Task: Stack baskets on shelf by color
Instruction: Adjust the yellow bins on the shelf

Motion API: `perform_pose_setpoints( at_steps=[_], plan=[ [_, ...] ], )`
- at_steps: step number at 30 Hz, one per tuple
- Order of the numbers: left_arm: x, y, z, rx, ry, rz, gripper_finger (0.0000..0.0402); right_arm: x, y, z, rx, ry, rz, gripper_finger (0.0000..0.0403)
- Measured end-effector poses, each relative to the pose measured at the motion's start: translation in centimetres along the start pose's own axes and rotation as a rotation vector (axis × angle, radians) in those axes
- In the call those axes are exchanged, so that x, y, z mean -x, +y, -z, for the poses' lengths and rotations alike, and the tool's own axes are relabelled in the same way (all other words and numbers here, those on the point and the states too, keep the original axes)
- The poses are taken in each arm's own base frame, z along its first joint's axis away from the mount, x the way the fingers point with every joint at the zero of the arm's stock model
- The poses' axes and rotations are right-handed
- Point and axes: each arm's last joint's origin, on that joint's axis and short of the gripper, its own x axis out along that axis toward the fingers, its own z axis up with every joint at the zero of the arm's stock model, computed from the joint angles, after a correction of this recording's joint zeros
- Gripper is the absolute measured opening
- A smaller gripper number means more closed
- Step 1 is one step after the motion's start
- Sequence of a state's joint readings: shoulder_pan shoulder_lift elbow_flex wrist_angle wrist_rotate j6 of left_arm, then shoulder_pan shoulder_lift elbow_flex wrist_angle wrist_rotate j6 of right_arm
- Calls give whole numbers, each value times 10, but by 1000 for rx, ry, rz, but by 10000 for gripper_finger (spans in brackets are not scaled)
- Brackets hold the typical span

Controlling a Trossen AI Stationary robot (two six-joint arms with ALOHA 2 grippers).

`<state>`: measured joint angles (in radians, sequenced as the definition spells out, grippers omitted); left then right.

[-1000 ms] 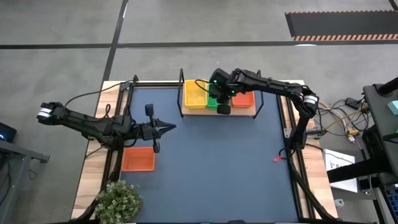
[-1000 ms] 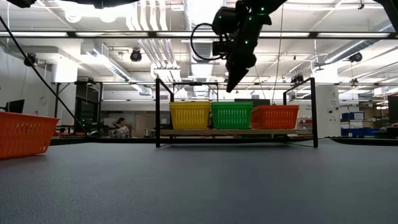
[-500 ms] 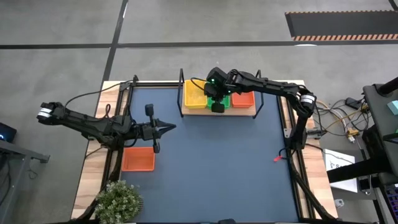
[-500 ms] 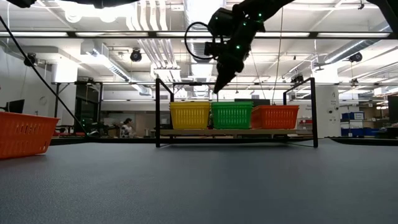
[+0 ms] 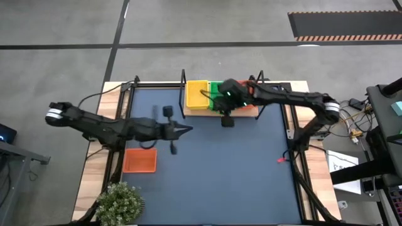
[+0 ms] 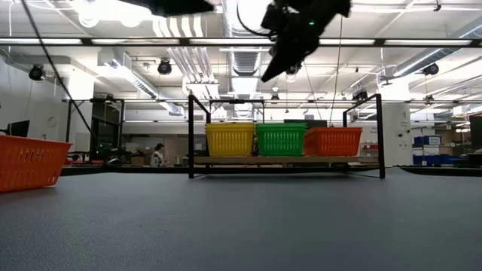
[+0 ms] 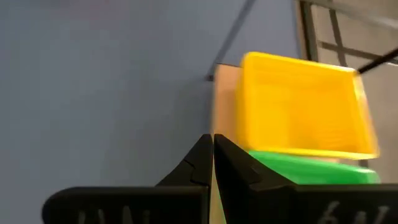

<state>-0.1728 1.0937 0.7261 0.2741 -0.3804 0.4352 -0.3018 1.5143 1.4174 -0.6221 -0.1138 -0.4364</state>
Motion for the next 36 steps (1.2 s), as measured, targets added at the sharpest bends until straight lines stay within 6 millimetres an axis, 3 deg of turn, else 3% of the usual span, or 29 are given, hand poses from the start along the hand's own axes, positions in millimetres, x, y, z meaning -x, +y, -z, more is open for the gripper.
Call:
perform_pose_setpoints(
  at_steps=[5, 10, 16, 20, 25, 36],
  plan=[
    [-54, 11, 4, -49, 303, 27, 0, 14, 35, 27, -13, -110, 8, 8],
    [-104, 52, 19, -42, 551, 47, 0, 25, 57, 56, -17, -171, 6, 8],
    [-147, 103, 51, 58, 644, 81, 0, 37, 68, 80, -18, -226, 27, 8],
    [-161, 118, 71, 97, 680, 88, 0, 41, 73, 92, -17, -226, 27, 8],
    [-168, 128, 90, 121, 726, 67, 0, 47, 73, 92, 15, -244, 39, 9],
    [-167, 130, 98, 148, 756, 59, 0, 46, 72, 94, 47, -221, 67, 9]
  ],
)
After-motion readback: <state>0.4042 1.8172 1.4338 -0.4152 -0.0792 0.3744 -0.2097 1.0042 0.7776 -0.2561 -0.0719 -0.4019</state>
